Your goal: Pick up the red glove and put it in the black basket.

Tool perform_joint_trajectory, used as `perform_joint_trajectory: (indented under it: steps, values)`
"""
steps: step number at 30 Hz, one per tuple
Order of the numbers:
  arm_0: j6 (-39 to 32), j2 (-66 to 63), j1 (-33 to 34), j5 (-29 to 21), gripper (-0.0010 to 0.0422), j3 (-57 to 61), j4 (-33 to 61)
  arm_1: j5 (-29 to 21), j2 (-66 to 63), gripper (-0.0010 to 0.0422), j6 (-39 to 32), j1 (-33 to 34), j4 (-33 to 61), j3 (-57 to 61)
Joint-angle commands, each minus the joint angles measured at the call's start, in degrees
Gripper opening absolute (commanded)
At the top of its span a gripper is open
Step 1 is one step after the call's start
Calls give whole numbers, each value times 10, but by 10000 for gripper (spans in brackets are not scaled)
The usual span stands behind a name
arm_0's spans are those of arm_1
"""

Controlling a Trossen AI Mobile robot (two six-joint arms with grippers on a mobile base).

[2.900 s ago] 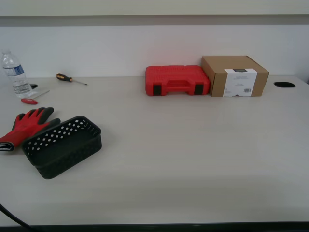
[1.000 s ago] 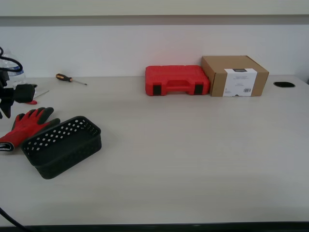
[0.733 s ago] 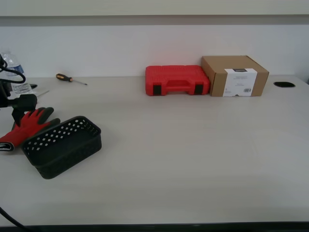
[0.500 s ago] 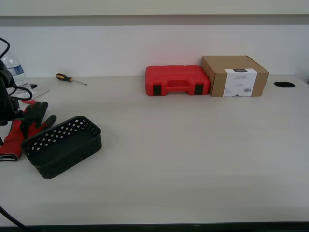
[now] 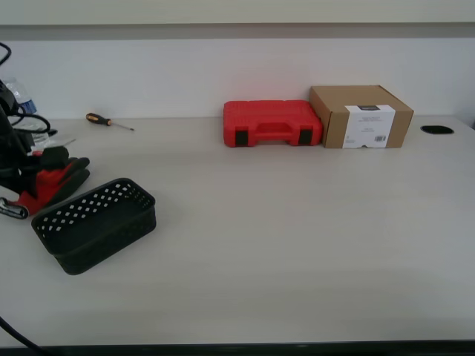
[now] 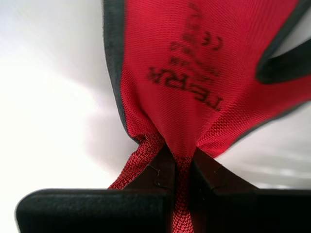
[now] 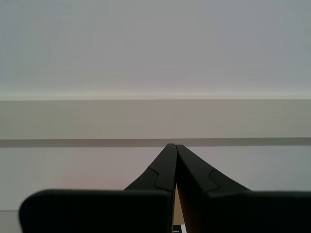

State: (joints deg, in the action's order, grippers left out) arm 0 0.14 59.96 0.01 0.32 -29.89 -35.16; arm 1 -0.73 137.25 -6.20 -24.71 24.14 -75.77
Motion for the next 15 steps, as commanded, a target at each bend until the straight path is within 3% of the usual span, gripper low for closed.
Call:
perform_joint_trajectory:
  steps: [1, 6, 15]
  values:
    - [-2, 0, -1, 0, 0, -1, -2, -14, -35, -2, 0, 0, 1, 0]
    - [-2, 0, 0, 0, 0, -1, -2, -65, -119, -2, 35, 1, 7, 8]
    - [-2, 0, -1, 0, 0, -1, -2, -58, -303, -2, 65, 57, -9, 163]
